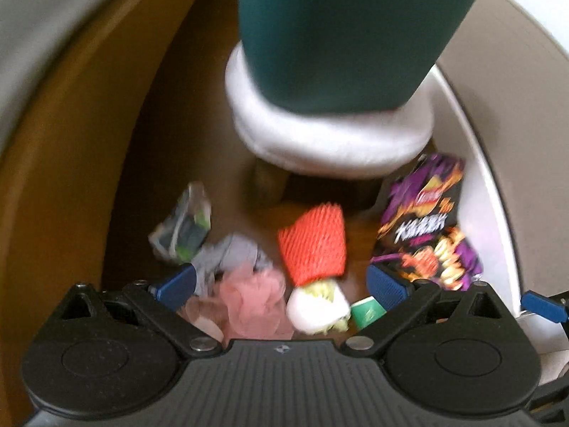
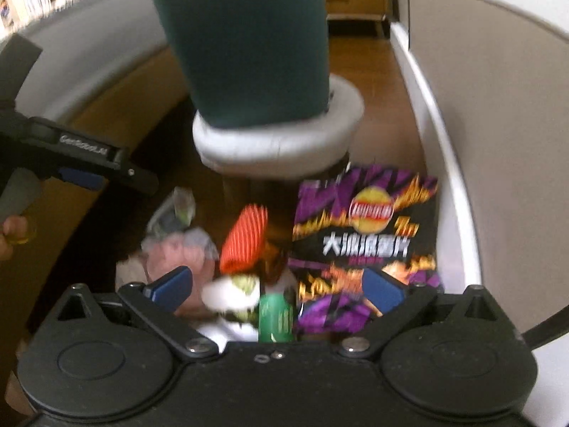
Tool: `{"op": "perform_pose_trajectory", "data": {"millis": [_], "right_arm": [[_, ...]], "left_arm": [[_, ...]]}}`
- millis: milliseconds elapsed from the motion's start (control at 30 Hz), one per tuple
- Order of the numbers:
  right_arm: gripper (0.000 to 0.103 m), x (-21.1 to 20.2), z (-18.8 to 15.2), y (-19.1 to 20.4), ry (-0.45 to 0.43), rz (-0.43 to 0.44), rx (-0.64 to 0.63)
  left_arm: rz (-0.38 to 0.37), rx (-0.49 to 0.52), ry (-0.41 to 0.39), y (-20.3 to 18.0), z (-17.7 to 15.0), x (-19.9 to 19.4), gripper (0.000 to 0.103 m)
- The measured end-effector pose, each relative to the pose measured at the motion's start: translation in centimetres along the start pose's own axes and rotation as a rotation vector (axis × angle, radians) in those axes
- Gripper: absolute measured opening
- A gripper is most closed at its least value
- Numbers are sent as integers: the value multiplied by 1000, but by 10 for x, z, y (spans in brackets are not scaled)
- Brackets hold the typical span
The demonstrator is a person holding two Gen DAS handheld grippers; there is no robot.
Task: Collect trash
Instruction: 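Withdraw both open tools from the wastebasket toward the trash pile, then grasp the white tissue with left tool while right tool grasps green calcium tube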
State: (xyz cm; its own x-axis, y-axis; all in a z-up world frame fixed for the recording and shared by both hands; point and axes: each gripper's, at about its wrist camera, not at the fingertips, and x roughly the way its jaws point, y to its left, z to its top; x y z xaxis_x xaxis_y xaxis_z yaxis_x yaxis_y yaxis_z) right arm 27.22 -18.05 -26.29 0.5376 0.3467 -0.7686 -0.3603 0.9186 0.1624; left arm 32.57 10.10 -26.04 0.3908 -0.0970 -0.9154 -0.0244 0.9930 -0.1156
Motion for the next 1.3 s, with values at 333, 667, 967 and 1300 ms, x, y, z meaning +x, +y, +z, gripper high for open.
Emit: {"op": "perform_pose_trajectory", "data": {"millis": [333, 667, 967, 1300], "right_arm": [[97, 63, -36, 5, 207, 21, -7], [93, 108, -58, 12, 329, 0, -13], [74, 141, -62, 18, 442, -42, 40], [48, 144, -58, 18, 465, -104, 52]], "left_arm": [[112, 50, 102, 1, -15, 79, 102], [94, -35, 255, 27, -33, 139, 102], [48, -75, 292, 31, -39, 158, 80], [45, -107, 298, 38, -39, 147, 41]]}}
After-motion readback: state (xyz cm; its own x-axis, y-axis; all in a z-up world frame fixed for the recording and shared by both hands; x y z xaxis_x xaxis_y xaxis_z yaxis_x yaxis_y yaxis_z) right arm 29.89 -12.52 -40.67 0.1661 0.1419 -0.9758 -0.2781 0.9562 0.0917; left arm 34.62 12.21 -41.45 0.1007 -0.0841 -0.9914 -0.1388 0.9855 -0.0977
